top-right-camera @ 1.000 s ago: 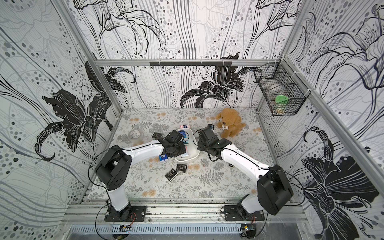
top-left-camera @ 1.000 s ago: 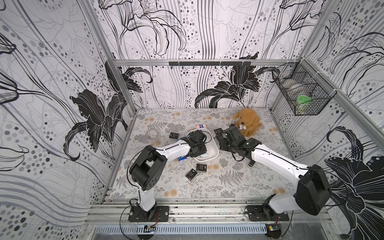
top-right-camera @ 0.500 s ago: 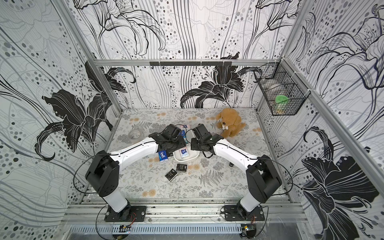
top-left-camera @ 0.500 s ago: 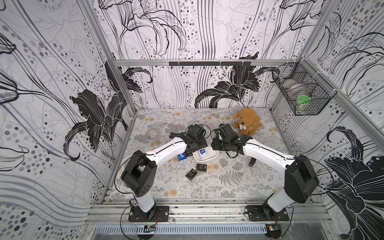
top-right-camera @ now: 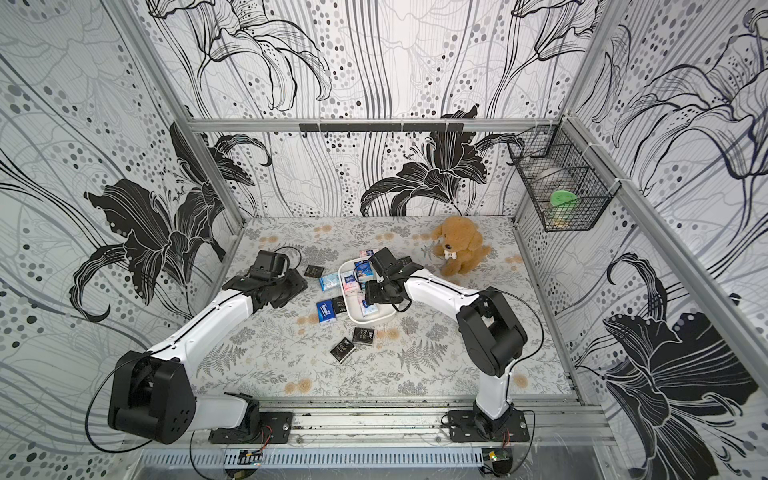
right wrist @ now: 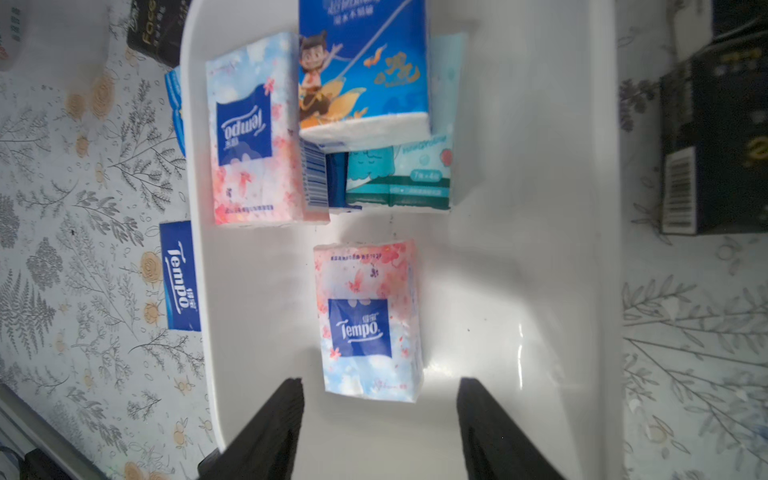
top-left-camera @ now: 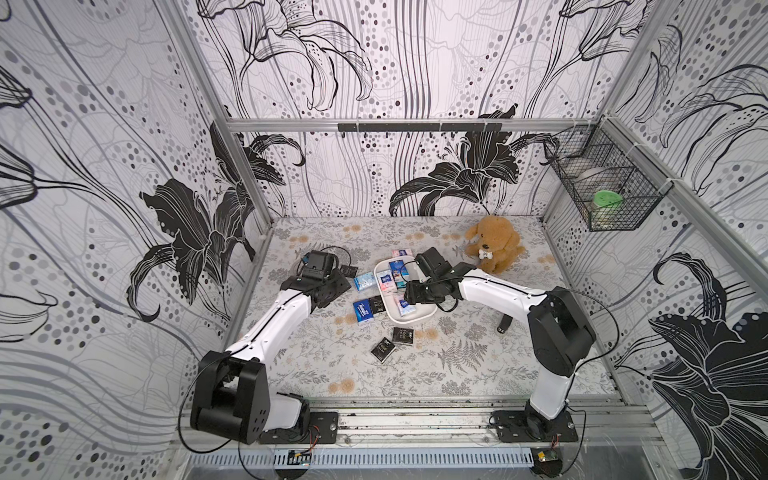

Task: Put the pocket tissues into the storage box
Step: Place the pocket tissues in the storage box.

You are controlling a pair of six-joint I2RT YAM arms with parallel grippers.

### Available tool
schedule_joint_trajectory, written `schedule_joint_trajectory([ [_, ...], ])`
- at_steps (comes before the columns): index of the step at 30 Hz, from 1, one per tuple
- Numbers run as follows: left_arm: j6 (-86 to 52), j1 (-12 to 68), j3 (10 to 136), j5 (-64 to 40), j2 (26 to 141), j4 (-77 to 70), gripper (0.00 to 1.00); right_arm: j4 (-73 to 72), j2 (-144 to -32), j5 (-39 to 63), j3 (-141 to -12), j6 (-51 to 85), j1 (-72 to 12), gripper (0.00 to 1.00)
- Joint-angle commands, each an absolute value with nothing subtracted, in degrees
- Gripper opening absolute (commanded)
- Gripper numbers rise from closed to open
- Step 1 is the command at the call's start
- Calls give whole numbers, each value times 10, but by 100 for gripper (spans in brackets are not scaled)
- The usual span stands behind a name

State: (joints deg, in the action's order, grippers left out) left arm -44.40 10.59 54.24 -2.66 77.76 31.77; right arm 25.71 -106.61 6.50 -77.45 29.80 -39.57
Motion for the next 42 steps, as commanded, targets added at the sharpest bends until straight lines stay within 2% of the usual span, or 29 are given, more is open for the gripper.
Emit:
schedule_joint_trajectory([
  [1,-411,92,517,-61,770,299,58,285,-1094,76,-797,277,-399,65],
  [10,-415,91,469,-95,776,271,58,288,-1153,84,-828,277,-405,64],
  [19,-404,91,455,-97,778,272,58,258,-1186,106,-854,299,-407,55],
  [27,-409,91,445,-106,775,266,58,218,-1198,141,-863,322,-412,53],
  [34,-410,92,436,-112,772,259,58,211,-1201,148,-871,317,-417,55],
  [42,-402,138,459,-79,801,267,59,254,-1183,94,-878,291,-417,68],
])
